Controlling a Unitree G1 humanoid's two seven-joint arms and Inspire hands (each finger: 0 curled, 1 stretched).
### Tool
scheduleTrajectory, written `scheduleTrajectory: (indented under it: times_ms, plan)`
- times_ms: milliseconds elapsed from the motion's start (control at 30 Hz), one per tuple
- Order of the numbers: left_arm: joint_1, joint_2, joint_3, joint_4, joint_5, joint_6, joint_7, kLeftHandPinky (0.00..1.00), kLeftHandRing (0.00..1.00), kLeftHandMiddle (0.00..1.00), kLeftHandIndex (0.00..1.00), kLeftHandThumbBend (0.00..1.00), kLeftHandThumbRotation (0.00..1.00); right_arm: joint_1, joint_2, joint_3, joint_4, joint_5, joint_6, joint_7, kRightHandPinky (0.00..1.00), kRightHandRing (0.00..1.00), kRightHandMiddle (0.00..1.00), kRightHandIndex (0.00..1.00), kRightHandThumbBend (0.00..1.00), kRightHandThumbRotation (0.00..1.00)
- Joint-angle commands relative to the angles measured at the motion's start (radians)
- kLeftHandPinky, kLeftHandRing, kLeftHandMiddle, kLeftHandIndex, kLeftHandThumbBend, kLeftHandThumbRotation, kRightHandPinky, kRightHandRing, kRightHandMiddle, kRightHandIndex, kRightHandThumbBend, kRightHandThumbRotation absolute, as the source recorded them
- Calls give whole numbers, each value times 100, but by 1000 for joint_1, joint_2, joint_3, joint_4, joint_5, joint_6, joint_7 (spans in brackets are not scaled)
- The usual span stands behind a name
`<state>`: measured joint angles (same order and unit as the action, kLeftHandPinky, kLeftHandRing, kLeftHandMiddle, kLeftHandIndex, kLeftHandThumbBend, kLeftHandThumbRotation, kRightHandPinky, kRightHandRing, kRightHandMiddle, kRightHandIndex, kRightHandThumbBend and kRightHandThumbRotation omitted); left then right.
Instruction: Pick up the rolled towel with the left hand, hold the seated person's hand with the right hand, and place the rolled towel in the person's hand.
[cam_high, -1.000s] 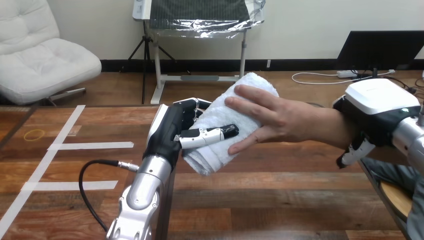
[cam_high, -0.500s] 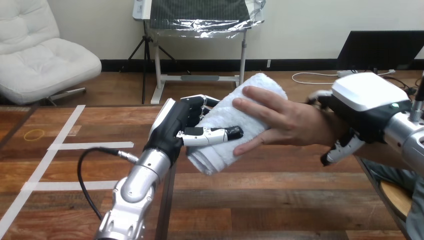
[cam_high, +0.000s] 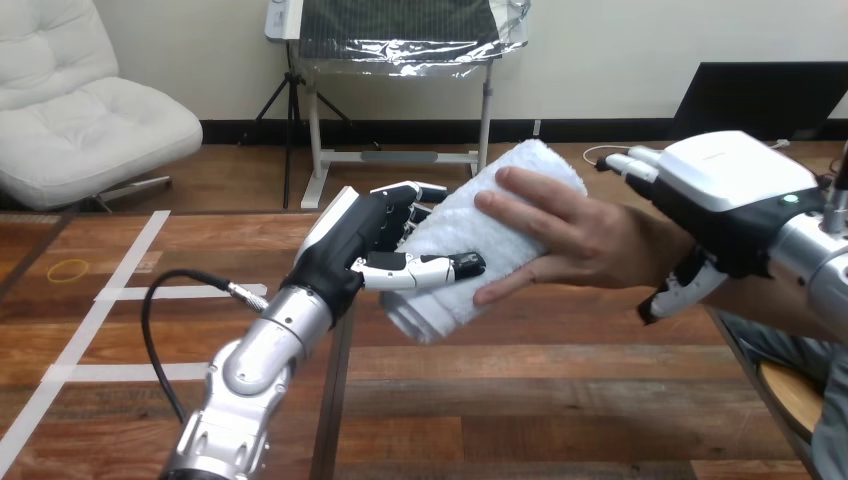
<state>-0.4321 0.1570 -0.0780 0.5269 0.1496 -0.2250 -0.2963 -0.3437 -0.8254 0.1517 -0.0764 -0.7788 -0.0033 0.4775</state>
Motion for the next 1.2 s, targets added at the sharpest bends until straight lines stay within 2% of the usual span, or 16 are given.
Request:
scheduleTrajectory:
  times_ms: [0, 167, 567, 967, 1167]
  plan:
    - [-30, 34, 1, -52, -14, -23, -18, 62, 68, 72, 76, 68, 26, 3, -31, -61, -56, 13, 32, 17, 96, 100, 100, 97, 88, 18]
    - [-21, 56, 15, -52, -21, -30, -24, 62, 67, 72, 76, 68, 27, 14, -34, -75, -81, 17, 54, 37, 97, 100, 100, 97, 87, 17]
    - [29, 131, 69, -53, -63, -68, -40, 60, 66, 72, 76, 67, 25, 62, -42, -138, -144, 45, 80, 56, 96, 99, 99, 96, 87, 12]
    - [85, 193, 117, -27, -95, -126, -49, 62, 67, 73, 77, 66, 26, 132, -39, -222, -228, 79, 107, 64, 93, 99, 98, 94, 88, 11]
    - [109, 218, 135, -1, -103, -178, -51, 63, 68, 74, 78, 66, 27, 175, -27, -266, -292, 101, 132, 71, 92, 99, 99, 93, 88, 10]
